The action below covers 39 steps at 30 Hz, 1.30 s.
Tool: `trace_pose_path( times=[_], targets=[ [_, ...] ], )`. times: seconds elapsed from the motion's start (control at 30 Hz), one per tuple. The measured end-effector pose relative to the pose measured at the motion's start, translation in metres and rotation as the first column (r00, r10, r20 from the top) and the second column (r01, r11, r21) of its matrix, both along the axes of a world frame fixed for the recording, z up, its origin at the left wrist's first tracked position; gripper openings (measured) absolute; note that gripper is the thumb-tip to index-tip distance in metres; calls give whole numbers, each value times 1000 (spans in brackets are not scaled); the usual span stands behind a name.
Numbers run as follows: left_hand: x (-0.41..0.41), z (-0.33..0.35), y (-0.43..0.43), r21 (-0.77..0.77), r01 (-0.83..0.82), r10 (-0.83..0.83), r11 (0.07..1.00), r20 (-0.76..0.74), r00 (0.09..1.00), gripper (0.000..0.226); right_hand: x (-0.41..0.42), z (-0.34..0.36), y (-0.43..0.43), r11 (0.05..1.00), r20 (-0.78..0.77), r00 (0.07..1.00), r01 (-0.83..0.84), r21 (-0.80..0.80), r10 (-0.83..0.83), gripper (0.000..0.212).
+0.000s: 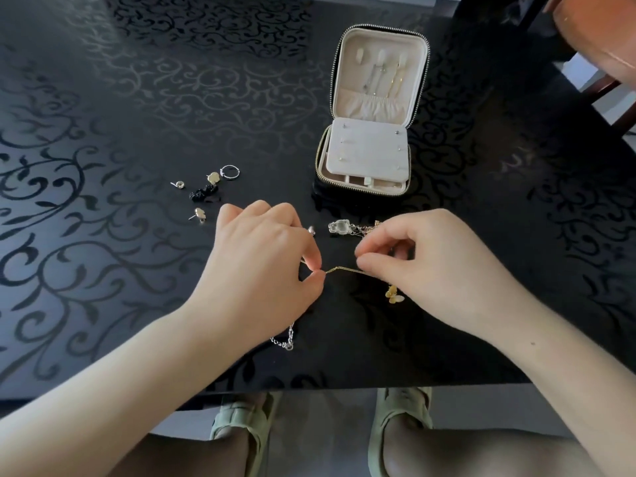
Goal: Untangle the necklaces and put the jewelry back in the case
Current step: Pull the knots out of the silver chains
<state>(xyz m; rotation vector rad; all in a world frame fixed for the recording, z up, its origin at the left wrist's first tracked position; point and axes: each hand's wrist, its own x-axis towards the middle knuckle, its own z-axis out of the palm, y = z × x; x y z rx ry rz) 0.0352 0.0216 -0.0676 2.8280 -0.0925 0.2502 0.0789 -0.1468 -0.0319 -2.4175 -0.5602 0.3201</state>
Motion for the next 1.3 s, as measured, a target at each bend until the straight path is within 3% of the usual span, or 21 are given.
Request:
trace_pose_path(
  times=[0.27, 0.53, 0.67, 0.93, 1.17, 1.3],
  targets=[
    [2, -6, 9, -24, 50, -50, 998, 31, 998, 9, -7, -15, 20, 979, 127, 978, -148, -138, 165, 9],
    [2, -1, 13, -211, -13, -17, 978, -138, 990, 11, -6, -25, 28, 982, 181, 971, -131, -135, 155, 6],
    [1, 1, 17, -238, -58, 19, 970, -163, 986, 26, -8, -25, 29, 976, 160, 970, -161, -147, 184, 8],
    [0, 4, 17, -404, -114, 27, 908, -216, 976, 26, -8, -17, 28, 991, 96, 987, -128, -48, 132, 8],
    [0, 8, 18, -441, -137, 21, 887, -257, 966, 25, -8, -17, 34, 995, 104, 991, -90, 32, 86, 6],
    [-2, 9, 19, -447, -160, 37, 880, -272, 962, 25, -8, -13, 32, 990, -16, 1000, -21, 136, 24, 8]
  ],
)
